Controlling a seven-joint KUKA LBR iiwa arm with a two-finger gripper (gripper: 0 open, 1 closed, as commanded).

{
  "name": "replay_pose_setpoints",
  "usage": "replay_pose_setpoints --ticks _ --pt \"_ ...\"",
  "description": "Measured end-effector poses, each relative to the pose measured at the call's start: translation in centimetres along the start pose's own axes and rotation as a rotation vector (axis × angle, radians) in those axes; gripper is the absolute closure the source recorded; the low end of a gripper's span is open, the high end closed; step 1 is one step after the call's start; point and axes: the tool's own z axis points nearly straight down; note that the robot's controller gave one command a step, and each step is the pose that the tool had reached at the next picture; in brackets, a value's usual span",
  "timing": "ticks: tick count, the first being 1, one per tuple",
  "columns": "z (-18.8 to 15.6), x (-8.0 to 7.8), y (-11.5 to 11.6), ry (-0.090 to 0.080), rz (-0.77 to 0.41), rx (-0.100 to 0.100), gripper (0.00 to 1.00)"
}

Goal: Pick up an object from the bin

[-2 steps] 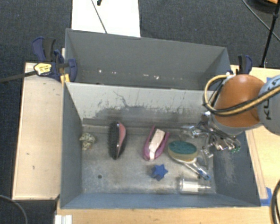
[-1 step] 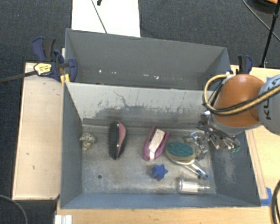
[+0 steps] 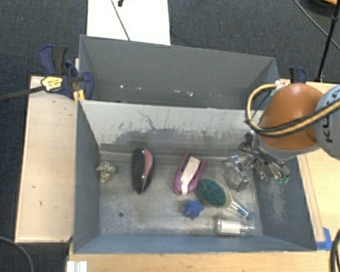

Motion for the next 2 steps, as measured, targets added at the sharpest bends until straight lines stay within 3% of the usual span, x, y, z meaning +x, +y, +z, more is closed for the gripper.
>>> replay_pose_setpoints --ticks 1,2 --pt "0.1 0.1 0.0 0.002 0.000 0.000 0.00" --pt "0.3 4.7 -5.3 0.011 -0.077 -0.001 0.00"
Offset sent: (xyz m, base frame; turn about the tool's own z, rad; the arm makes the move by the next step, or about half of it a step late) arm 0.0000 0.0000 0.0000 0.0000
